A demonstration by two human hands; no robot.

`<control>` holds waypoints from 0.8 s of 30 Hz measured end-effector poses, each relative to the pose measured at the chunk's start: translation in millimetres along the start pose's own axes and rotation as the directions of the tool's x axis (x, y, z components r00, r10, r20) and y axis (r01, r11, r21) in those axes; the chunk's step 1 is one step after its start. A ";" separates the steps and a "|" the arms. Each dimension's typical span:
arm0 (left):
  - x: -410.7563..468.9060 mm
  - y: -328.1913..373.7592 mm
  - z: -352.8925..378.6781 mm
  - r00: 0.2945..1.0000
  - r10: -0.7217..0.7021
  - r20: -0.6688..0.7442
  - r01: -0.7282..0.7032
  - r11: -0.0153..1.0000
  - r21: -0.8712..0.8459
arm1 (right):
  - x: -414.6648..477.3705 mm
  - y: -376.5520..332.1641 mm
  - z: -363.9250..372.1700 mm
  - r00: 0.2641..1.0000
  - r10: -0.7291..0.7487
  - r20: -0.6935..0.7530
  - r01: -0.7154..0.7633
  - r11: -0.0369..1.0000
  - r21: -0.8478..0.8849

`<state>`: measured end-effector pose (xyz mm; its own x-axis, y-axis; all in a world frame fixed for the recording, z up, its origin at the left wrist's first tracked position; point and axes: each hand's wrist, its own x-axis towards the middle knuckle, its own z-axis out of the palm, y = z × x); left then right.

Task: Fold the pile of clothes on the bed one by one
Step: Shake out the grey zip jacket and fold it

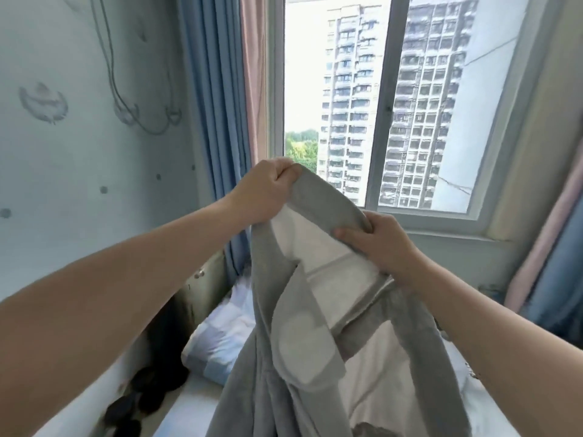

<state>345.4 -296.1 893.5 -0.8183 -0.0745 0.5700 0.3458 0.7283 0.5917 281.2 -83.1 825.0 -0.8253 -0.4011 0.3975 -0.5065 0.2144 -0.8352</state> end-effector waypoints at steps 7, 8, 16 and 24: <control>31.2 33.6 -20.6 0.989 0.106 -0.102 -0.113 0.992 -0.058 | -30.1 30.8 -9.6 0.978 0.168 -0.122 -0.201 0.912 -0.357; 34.6 32.1 -21.1 0.989 0.093 -0.117 -0.103 0.991 -0.080 | -39.0 40.2 -9.1 0.970 0.207 -0.125 -0.239 0.904 -0.355; 49.4 -2.7 -12.5 0.999 -0.018 0.046 0.019 0.999 -0.028 | -46.0 1.6 -14.7 0.973 0.181 -0.146 -0.147 0.965 0.217; 8.4 8.5 37.7 0.711 0.198 0.675 0.105 0.919 -0.380 | -20.2 -62.8 -25.1 0.979 0.148 -0.138 -0.122 0.976 0.181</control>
<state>324.2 -264.9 881.9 -0.8229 0.5513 0.1375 0.4066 0.4023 0.8203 323.5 -66.1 879.0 -0.9178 -0.2378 0.3180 -0.3482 0.0969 -0.9324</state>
